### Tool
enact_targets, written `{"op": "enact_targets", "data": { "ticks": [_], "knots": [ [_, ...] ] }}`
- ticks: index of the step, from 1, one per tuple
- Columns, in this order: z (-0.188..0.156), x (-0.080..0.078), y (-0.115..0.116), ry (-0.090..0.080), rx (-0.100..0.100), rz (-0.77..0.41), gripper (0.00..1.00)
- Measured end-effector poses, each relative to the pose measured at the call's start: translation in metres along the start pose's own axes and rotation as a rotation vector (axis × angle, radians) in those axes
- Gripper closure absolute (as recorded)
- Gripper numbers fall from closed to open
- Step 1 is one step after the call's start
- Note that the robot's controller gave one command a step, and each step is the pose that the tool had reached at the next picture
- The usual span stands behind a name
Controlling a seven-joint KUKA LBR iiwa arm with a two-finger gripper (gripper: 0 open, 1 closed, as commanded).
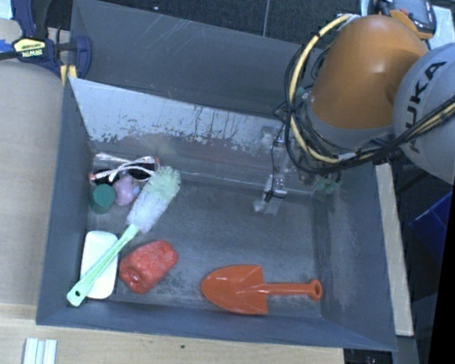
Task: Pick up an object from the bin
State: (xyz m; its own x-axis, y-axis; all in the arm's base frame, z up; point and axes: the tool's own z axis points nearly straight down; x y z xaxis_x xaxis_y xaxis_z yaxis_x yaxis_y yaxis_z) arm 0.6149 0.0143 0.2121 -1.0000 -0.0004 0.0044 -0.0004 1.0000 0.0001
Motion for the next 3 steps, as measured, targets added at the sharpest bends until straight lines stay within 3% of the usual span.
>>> {"op": "enact_targets", "data": {
  "ticks": [1, 2, 3],
  "knots": [
    [-0.005, -0.002, 0.0, -0.009, 0.0, 0.0, 0.0],
    [0.054, 0.03, -0.018, -0.011, 0.001, -0.102, 0.0],
    [0.059, 0.069, -0.06, -0.013, 0.003, -0.13, 0.0]
  ]
}}
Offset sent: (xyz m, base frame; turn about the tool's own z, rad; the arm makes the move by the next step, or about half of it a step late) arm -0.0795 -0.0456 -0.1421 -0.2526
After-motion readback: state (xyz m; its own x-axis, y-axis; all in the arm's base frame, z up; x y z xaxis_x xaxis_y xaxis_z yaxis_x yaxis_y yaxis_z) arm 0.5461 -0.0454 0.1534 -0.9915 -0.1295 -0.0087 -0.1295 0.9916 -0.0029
